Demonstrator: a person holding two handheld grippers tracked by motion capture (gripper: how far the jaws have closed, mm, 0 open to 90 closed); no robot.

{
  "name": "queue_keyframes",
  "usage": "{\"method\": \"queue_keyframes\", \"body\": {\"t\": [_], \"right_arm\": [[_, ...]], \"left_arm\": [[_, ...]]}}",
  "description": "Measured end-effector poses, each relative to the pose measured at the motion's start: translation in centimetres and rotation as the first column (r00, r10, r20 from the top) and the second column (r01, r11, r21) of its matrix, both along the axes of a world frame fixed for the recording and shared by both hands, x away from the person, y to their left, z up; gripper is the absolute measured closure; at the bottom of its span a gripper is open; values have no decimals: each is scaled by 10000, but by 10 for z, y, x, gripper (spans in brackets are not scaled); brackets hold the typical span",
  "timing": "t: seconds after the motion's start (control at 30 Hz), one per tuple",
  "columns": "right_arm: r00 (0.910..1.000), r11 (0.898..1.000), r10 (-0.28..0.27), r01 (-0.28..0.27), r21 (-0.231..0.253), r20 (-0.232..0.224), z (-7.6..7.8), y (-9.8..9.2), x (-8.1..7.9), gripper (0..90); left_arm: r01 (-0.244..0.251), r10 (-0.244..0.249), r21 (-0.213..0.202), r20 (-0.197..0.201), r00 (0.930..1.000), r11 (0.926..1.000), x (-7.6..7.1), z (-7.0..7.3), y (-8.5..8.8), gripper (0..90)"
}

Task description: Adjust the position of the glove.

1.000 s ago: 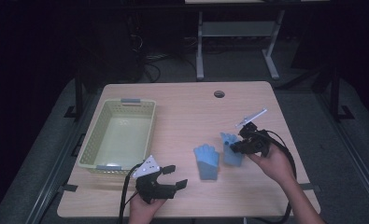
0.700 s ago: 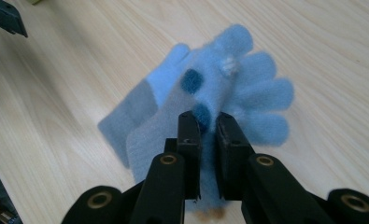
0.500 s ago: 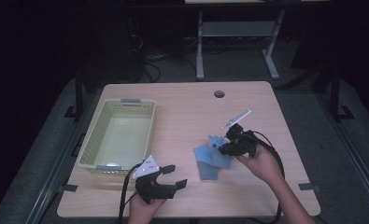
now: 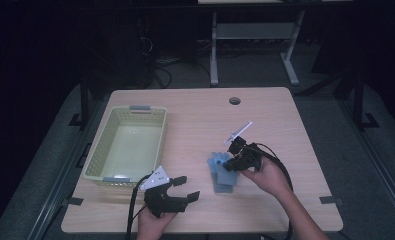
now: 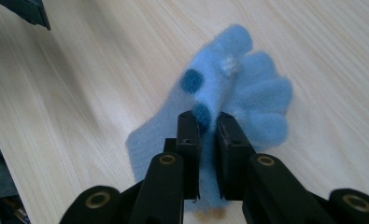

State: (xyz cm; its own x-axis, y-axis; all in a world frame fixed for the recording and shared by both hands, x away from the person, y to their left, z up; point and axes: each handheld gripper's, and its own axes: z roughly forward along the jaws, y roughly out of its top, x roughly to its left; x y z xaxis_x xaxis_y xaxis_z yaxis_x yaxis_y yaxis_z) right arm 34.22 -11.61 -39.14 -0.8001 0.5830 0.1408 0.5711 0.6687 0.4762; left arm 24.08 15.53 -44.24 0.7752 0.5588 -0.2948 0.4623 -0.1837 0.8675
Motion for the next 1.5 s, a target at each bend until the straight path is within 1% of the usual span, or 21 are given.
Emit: {"method": "queue_keyframes", "body": {"t": [0.1,0.3,0.33,0.5,0.57,0.6,0.63,0.67,0.83,0.97,1.0,1.07,1.1,1.13,1.17,1.2,1.3,1.33,1.37,1.47,1.5], "right_arm": [[10000,10000,43,-43,-43,-47,-1,2,0,809],[9995,9994,274,-278,-215,-159,-6,7,2,806],[9994,9990,320,-325,-299,-159,-8,9,2,803],[9990,9982,426,-432,-422,-147,-13,14,2,797],[9986,9974,503,-511,-510,-180,-15,15,2,795],[9983,9962,550,-562,-668,-196,-18,17,3,793],[9983,9962,550,-562,-668,-196,-18,17,3,793],[9983,9953,564,-573,-787,-145,-20,18,4,790],[9984,9941,557,-563,-923,-92,-25,21,4,767],[9985,9945,536,-544,-891,-106,-27,21,5,741],[9988,9949,478,-485,-880,-98,-29,21,6,711],[9989,9950,449,-457,-891,-108,-29,21,6,693],[9990,9954,438,-442,-850,-64,-28,21,6,664],[9994,9970,344,-342,-689,11,-26,19,6,637],[9994,9970,344,-342,-689,11,-26,19,6,637],[9998,9987,211,-209,-472,32,-22,17,6,621],[9998,9994,80,-75,-334,158,-19,17,5,629],[9995,9994,20,-9,-334,330,-18,18,4,701],[9995,9994,20,-9,-334,330,-18,18,4,701],[9980,9990,-67,95,-442,625,-21,23,3,785],[9984,9992,-153,173,-357,537,-22,24,4,797]], "left_arm": [[29,-29,40,37,10000,10000,0,0,0,255],[11,-11,41,-25,10000,10000,0,-1,0,255],[-5,5,-12,5,10000,10000,0,0,0,255],[36,-36,30,17,10000,10000,0,0,0,255],[37,-37,85,-3,10000,10000,0,-1,0,255],[24,-24,62,-15,10000,10000,1,-1,1,255],[24,-24,62,-15,10000,10000,1,-1,1,255],[-1,1,-15,-15,10000,10000,0,0,0,255],[29,-29,29,0,10000,10000,0,1,0,255],[31,-31,13,-24,10000,10000,0,0,0,255],[35,-35,1,15,10000,10000,-1,0,0,255],[32,-32,-28,7,10000,10000,-1,0,-1,255],[25,-25,-32,7,10000,10000,-1,0,-1,255],[36,-36,-22,4,10000,10000,-1,0,-1,255],[36,-36,-22,4,10000,10000,-1,0,-1,255],[46,-46,-5,11,10000,10000,-1,0,-1,255],[50,-50,-15,-26,10000,10000,-1,-1,-1,255],[96,-96,76,20,10000,9999,-1,-1,-1,255],[96,-96,76,20,10000,9999,-1,-1,-1,255],[80,-81,42,11,10000,10000,-1,-1,-2,255],[86,-86,33,3,10000,10000,-1,-1,-1,255]]}}
